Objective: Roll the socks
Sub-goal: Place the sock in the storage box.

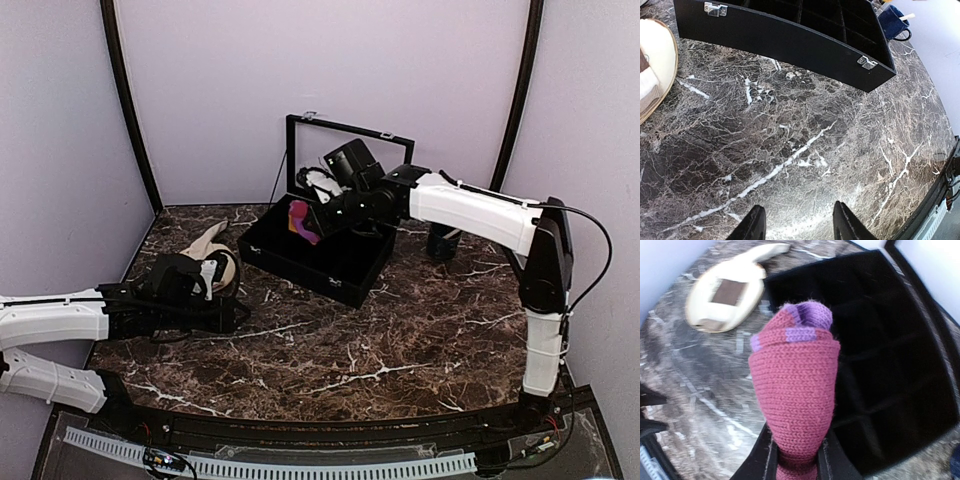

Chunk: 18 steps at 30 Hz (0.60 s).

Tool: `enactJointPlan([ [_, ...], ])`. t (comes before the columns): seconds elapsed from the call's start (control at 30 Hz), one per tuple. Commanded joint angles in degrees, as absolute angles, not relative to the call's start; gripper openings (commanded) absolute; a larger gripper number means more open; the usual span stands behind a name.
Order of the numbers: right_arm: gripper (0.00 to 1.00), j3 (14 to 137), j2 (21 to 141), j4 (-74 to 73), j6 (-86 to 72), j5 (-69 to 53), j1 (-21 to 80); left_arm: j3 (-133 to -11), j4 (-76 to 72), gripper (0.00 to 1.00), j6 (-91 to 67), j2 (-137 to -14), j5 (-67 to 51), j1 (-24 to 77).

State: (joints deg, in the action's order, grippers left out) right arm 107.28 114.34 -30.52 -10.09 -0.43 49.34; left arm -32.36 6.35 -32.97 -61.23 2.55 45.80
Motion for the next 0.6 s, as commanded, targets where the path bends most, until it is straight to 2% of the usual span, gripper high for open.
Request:
enactJointPlan([
  [0.0, 0.00, 108.1, 114.9, -34.3, -6.3, 9.3, 46.4, -32.0, 8.6, 0.48, -32.1, -59.4, 4.1, 45.7],
  [0.27, 0.00, 102.1, 113.8, -35.2, -0.2, 16.2, 44.1, -33.3, 10.6, 0.48, -33.2, -59.2, 6.5, 45.7],
  [0.57, 0.00, 93.1, 113.1, -33.8, -0.8, 13.8, 44.1, -32.9, 9.6, 0.47, -34.7, -60.1, 6.1, 45.7],
])
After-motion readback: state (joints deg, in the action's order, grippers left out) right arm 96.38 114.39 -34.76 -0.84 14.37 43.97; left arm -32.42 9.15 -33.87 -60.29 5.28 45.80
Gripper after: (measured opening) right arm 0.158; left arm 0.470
